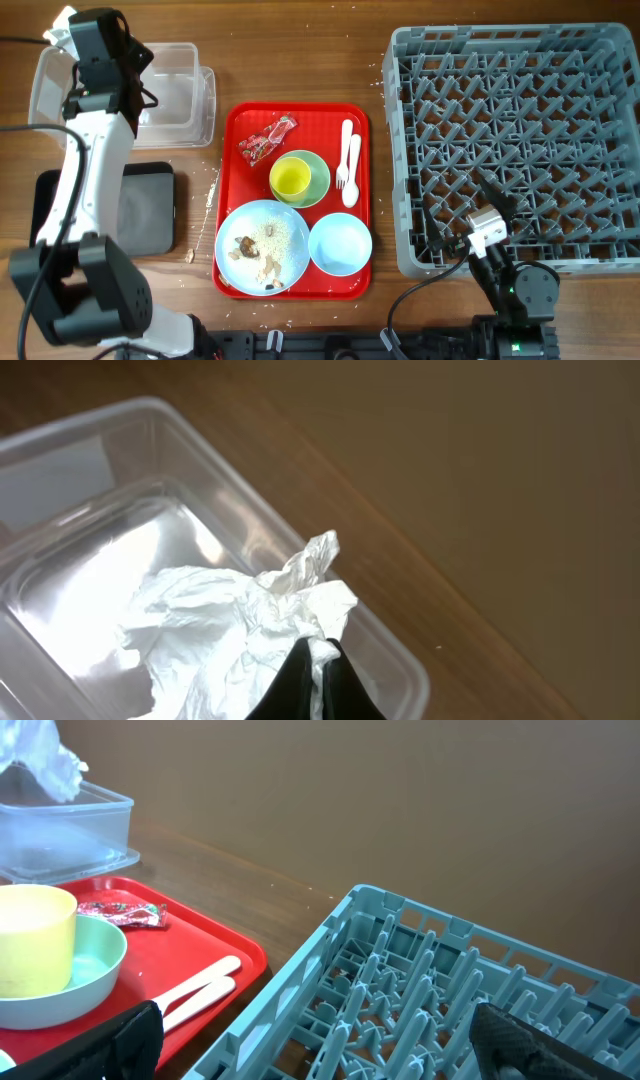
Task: Sort waste into correct bins and load items into the dishwasher rack
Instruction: 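Carry the tissue with the left gripper into the clear plastic bin, then move the left gripper back to the red candy wrapper, then grasp the red candy wrapper with the left gripper, drop it in bin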
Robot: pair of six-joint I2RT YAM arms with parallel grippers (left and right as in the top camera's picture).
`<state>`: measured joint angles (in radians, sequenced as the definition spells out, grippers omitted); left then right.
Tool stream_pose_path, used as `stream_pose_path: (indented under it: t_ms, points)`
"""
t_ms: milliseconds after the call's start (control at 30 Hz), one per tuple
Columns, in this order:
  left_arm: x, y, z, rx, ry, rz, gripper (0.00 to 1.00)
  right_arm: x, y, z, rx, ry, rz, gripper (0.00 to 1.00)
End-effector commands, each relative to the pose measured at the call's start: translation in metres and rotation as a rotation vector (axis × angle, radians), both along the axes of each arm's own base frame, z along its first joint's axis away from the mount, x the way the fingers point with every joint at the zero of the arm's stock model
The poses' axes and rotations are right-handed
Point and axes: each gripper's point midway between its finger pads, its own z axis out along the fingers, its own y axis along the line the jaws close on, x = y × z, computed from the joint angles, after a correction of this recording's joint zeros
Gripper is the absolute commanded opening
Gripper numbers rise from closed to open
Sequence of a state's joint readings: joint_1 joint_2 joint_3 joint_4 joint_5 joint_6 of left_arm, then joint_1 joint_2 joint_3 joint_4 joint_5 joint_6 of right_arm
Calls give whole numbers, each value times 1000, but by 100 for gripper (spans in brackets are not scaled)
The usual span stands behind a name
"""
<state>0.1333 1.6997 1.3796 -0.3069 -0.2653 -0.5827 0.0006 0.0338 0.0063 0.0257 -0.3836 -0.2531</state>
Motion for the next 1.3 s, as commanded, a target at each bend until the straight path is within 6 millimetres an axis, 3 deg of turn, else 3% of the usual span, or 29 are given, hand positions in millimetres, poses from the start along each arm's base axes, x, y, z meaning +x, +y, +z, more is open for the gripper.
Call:
stream_pose_path:
  t_ms: [0,167,267,333,367,433,533,567,667,733,833,933,1100,1267]
  points:
    - [4,14,-30,-17,53,49,7,0,0,0,-8,-6,-1,100]
    - [7,17,-55,-24,102,54,16,0,0,0,-8,-6,-1,100]
    - [9,19,-56,-22,98,56,25,0,0,1,-8,-7,-1,100]
    - [10,19,-46,-12,75,50,45,0,0,0,-8,-6,-1,100]
    - [8,18,-38,6,68,36,61,0,0,1,-8,-7,-1,100]
    - [2,15,-17,16,43,20,70,0,0,0,-8,-6,-1,100]
    - [-23,-17,34,-70,-21,-111,73,0,0,0,-8,-6,-1,100]
    - [-41,-45,52,-153,-32,-229,96,0,0,0,-8,-6,-1,100]
    - [-78,-95,61,-329,18,-427,100,0,0,1,-8,-7,-1,99]
    - [-101,-138,42,-391,137,-622,100,0,0,1,-8,-7,-1,100]
    - [-124,-184,10,-310,314,-796,100,0,0,1,-8,-7,-1,100]
    - [-126,-206,-21,-154,447,-776,99,0,0,1,-8,-7,-1,99]
    - [-103,-209,-76,-91,561,-666,96,0,0,1,-8,-7,-1,100]
    - [-71,-213,-140,49,632,-807,96,0,0,1,-8,-7,-1,100]
